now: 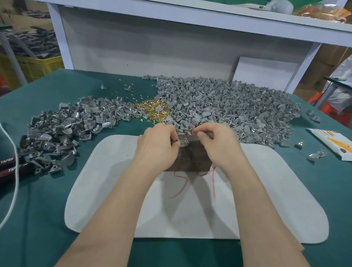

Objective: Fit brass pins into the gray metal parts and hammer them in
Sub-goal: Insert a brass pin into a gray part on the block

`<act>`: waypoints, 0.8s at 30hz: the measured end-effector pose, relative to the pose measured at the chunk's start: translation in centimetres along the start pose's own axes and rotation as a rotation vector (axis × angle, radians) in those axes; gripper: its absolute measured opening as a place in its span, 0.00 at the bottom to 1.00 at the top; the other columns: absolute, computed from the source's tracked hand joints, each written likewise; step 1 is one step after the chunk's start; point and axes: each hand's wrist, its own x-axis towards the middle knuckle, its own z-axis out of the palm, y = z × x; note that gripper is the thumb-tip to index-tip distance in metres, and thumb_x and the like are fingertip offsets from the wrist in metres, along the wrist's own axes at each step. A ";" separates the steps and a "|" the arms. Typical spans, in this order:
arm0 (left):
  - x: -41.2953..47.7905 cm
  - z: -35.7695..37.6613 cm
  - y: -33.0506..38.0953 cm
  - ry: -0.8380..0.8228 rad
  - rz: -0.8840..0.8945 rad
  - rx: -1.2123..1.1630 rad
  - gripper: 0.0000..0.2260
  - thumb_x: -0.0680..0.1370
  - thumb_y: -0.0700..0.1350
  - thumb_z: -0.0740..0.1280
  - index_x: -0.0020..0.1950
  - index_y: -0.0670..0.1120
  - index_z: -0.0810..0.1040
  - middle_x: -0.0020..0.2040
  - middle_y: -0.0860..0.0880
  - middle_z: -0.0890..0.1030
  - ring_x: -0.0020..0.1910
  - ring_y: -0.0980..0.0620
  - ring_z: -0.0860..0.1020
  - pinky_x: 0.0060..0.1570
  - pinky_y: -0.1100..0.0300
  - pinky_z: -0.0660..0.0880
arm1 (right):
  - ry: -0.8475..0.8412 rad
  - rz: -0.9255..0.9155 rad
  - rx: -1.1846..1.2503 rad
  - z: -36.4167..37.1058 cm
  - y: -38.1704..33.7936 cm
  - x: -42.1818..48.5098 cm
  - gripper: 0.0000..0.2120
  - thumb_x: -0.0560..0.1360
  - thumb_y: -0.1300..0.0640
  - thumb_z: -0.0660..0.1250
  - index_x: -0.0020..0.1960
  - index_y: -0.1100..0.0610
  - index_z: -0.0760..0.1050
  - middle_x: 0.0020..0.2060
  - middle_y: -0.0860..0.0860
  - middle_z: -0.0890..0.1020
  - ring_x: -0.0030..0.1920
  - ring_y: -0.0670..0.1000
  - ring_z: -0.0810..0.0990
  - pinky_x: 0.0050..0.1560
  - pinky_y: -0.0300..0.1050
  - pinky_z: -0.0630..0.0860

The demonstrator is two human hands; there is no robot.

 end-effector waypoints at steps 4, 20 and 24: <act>0.0 0.0 -0.1 0.006 0.005 0.006 0.04 0.77 0.46 0.66 0.42 0.50 0.73 0.51 0.49 0.77 0.54 0.45 0.75 0.56 0.47 0.72 | -0.019 -0.022 -0.030 0.5 -0.2 0.0 0.05 0.75 0.59 0.67 0.48 0.54 0.82 0.43 0.48 0.82 0.48 0.48 0.79 0.52 0.38 0.72; 0.1 0.1 -0.2 0.040 -0.043 -0.024 0.04 0.76 0.46 0.66 0.41 0.50 0.74 0.46 0.50 0.80 0.50 0.47 0.77 0.54 0.49 0.75 | -0.045 0.335 0.187 -2.8 2.6 -0.8 0.05 0.77 0.59 0.65 0.43 0.56 0.69 0.38 0.55 0.80 0.28 0.50 0.81 0.31 0.43 0.78; 0.4 0.2 -0.6 0.072 -0.085 -0.002 0.03 0.76 0.46 0.66 0.42 0.51 0.74 0.48 0.50 0.80 0.53 0.45 0.76 0.56 0.48 0.73 | -0.072 0.057 0.116 -3.1 1.2 -1.5 0.11 0.79 0.53 0.61 0.61 0.47 0.69 0.29 0.49 0.79 0.20 0.41 0.72 0.23 0.34 0.66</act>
